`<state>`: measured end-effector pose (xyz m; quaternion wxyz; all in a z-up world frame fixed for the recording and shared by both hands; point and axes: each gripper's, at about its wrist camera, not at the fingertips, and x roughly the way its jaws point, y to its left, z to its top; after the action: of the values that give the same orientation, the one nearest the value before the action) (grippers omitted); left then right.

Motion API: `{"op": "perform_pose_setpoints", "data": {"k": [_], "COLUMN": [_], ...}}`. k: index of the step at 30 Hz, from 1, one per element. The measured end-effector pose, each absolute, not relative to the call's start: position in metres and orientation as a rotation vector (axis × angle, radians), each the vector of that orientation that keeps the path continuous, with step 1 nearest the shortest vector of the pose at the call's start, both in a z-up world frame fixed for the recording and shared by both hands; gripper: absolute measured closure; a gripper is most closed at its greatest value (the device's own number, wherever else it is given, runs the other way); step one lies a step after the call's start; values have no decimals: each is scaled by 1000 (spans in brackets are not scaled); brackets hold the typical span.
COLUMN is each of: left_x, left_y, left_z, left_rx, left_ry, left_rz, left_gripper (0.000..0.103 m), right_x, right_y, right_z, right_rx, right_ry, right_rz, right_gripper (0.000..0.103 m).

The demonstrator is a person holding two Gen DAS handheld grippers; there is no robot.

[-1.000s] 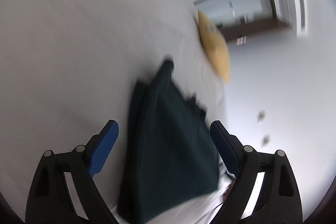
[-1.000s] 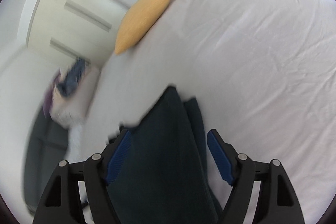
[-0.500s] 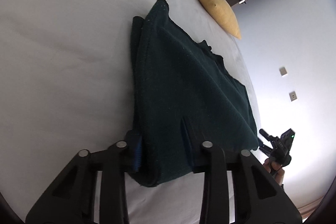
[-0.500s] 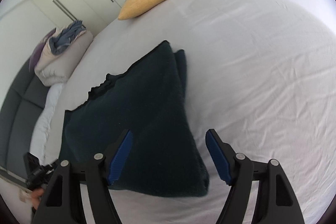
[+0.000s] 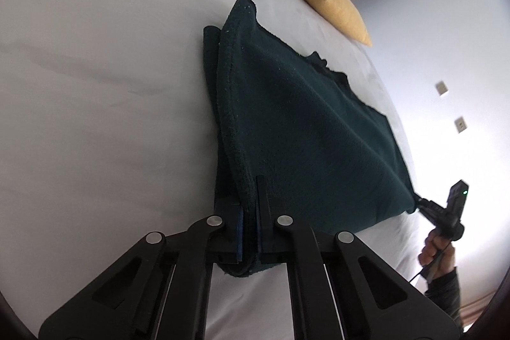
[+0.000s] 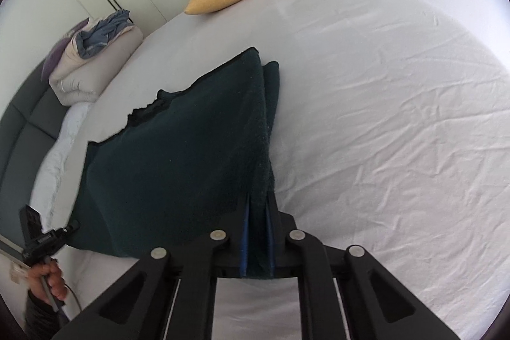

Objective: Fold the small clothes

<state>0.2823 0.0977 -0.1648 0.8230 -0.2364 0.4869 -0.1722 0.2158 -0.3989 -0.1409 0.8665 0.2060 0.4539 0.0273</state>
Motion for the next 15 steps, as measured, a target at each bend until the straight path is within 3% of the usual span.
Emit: {"op": "perform_pose_setpoints", "data": {"k": [15], "left_x": [262], "left_y": [116], "left_z": [-183], "left_rx": [-544], "left_ry": [1055], "left_rz": [-379], "left_gripper": [100], "right_x": [178], "right_y": [-414], "right_z": [-160], "right_rx": [469], "right_ry": [967], "right_rz": [4], "right_gripper": [97]}}
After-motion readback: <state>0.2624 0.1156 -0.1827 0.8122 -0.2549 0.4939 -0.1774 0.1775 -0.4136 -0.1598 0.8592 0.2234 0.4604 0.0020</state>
